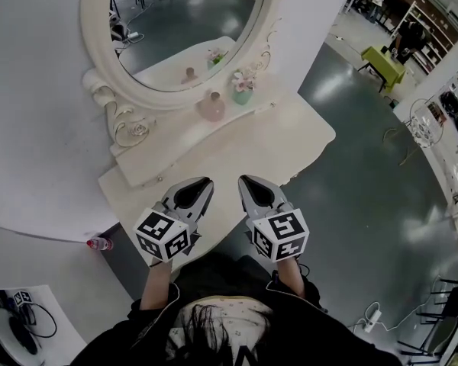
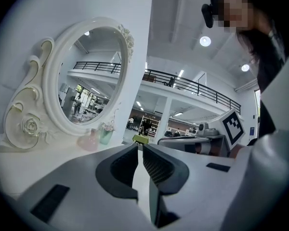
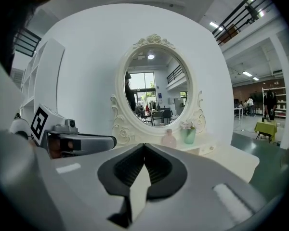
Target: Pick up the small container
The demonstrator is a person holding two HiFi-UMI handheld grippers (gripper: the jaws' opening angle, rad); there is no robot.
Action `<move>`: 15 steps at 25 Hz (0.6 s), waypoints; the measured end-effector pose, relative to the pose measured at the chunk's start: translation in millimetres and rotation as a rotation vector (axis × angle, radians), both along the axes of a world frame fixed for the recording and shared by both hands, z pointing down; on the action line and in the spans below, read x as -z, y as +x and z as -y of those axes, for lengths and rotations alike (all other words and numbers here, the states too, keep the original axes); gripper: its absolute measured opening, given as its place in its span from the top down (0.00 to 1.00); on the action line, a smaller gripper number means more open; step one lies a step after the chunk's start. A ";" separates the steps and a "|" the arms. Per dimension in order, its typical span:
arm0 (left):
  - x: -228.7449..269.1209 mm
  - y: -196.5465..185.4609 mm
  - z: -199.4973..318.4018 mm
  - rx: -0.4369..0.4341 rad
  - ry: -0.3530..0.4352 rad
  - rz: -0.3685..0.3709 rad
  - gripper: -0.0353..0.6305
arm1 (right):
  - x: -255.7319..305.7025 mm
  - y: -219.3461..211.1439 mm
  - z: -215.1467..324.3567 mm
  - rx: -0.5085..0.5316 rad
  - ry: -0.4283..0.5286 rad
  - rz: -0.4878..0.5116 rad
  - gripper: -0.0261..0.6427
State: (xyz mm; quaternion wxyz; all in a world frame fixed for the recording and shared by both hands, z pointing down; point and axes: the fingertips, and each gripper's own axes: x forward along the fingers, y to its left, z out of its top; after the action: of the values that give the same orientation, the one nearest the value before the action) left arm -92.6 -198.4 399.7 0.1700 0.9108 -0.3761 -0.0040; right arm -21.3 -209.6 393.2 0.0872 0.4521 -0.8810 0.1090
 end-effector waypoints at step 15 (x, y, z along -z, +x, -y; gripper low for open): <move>-19.5 -23.2 45.1 0.126 -0.048 0.003 0.93 | -13.1 -24.3 66.9 0.126 -0.022 -0.018 0.94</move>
State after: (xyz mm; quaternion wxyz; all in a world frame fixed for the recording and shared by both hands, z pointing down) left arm -115.8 -243.5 419.2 0.1905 0.8811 -0.4328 -0.0043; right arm -45.6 -276.5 406.4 0.1067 0.3958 -0.9056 0.1092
